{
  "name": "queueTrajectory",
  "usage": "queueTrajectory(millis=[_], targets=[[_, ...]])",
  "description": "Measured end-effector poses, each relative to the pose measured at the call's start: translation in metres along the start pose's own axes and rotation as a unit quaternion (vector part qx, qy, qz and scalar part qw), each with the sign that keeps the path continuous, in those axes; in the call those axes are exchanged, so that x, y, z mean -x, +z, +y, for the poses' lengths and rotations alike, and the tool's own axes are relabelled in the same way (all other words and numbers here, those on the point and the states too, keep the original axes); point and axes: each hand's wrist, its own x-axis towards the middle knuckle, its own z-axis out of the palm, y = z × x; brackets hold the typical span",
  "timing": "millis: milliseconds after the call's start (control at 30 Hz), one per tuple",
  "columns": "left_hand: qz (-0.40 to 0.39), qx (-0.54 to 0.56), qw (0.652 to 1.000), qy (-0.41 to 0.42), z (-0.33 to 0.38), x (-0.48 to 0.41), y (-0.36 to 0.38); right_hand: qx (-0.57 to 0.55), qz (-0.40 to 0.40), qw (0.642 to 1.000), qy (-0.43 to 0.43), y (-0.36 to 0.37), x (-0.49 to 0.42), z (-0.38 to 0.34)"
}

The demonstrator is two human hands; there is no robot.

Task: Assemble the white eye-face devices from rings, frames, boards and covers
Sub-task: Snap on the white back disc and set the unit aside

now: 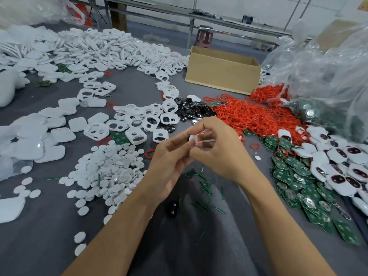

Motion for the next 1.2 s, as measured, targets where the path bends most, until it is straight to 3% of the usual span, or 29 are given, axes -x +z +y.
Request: queueTrajectory(millis=[133, 233, 367, 700, 1200], targets=[[-0.024, -0.001, 1.0, 0.003, -0.001, 0.001, 0.001, -0.001, 0.04, 0.999, 0.003, 0.0, -0.001, 0.005], [-0.013, 0.014, 1.0, 0.003, -0.001, 0.001, 0.002, -0.029, 0.003, 0.999, 0.012, -0.005, -0.001, 0.005], [0.057, 0.035, 0.998, -0.016, -0.001, -0.002, 0.004, 0.031, -0.051, 0.998, -0.03, -0.007, 0.0, 0.003], [0.138, -0.032, 0.99, 0.005, -0.007, -0.003, 0.002, 0.143, 0.072, 0.986, -0.047, 0.006, 0.0, 0.009], [0.237, -0.136, 0.957, 0.099, -0.021, -0.002, 0.009, 0.23, 0.106, 0.965, -0.074, 0.031, 0.008, 0.005]])
